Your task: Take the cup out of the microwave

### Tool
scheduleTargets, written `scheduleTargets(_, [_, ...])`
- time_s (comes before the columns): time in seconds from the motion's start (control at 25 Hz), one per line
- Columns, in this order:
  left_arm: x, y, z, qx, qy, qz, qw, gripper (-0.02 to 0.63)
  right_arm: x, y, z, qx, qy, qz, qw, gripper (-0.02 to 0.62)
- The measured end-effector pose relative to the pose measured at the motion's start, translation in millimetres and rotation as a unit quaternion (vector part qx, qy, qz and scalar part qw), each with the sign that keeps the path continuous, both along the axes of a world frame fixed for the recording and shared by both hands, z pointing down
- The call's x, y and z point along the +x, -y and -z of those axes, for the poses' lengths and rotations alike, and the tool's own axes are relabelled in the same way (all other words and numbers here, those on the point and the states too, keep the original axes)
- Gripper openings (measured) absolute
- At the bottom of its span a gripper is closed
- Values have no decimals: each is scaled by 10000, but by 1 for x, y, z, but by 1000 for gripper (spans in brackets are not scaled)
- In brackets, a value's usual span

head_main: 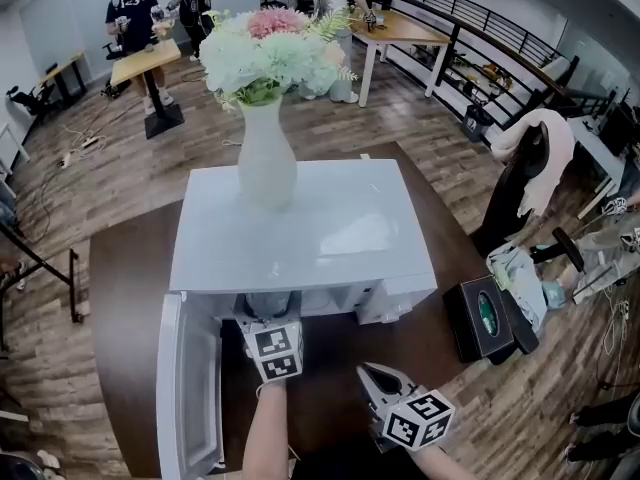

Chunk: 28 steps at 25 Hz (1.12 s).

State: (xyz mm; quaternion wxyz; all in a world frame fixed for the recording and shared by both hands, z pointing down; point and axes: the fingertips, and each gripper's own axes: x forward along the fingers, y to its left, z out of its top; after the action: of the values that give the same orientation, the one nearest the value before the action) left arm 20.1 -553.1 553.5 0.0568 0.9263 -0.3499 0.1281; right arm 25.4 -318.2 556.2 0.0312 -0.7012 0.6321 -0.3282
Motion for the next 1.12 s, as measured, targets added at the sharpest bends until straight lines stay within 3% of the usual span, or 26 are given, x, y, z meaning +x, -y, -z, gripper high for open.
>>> scheduleTargets(1.12, [-59, -87, 20, -169, 13, 452, 9988, 400, -7, -11, 12, 170, 132, 1022, 9945, -5])
